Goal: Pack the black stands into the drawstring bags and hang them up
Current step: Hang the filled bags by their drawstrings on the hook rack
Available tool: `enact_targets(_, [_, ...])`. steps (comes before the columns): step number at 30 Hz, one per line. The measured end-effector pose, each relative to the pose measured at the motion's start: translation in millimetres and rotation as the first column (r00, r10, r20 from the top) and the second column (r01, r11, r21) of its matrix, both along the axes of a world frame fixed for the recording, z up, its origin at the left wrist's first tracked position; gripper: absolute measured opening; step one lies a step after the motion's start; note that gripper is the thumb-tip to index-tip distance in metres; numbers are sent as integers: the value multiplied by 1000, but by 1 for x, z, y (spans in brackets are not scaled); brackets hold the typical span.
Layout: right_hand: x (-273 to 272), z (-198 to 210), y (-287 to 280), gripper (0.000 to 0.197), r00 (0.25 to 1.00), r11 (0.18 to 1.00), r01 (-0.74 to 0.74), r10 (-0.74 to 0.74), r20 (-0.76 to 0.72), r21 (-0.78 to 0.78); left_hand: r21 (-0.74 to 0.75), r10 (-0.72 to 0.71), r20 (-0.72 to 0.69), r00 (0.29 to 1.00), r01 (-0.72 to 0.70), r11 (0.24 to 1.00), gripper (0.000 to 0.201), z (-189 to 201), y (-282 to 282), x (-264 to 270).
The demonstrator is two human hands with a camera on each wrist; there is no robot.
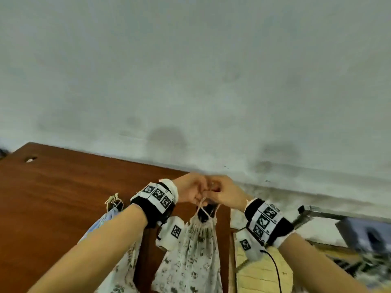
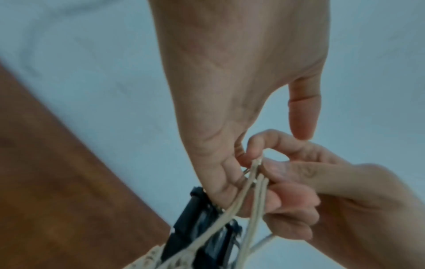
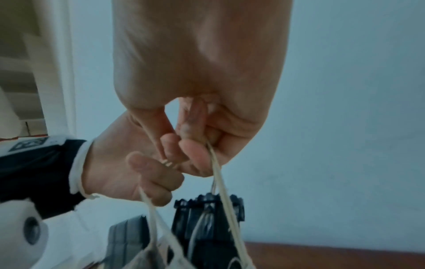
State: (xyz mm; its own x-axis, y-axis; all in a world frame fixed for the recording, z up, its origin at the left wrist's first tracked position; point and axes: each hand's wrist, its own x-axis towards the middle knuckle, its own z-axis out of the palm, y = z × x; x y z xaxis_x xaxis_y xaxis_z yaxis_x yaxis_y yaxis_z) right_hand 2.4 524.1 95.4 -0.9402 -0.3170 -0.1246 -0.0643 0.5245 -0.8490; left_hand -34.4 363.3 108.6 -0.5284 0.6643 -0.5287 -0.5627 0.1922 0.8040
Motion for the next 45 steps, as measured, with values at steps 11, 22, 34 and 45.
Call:
enact_targets(11, [132,81,72,42,872,884,463,-467,-145,-64,-373,-524,-509,683,374,849,18,110,121,65])
enact_targets(22, [249,112,176,18,626,666,735,-738,-250,-126,-172,-442,-683,582,460,871,27,150,249,150])
enact_targets(34, [374,74,284,18,345,286,880,-934,96,-380,-309,-663,-652,367,670,675,14,128,379,267])
enact_targets(45, [425,46,403,16,466,404,831,-881,82,-383,-397,-723,-567,394,638,660,23,99,497,307])
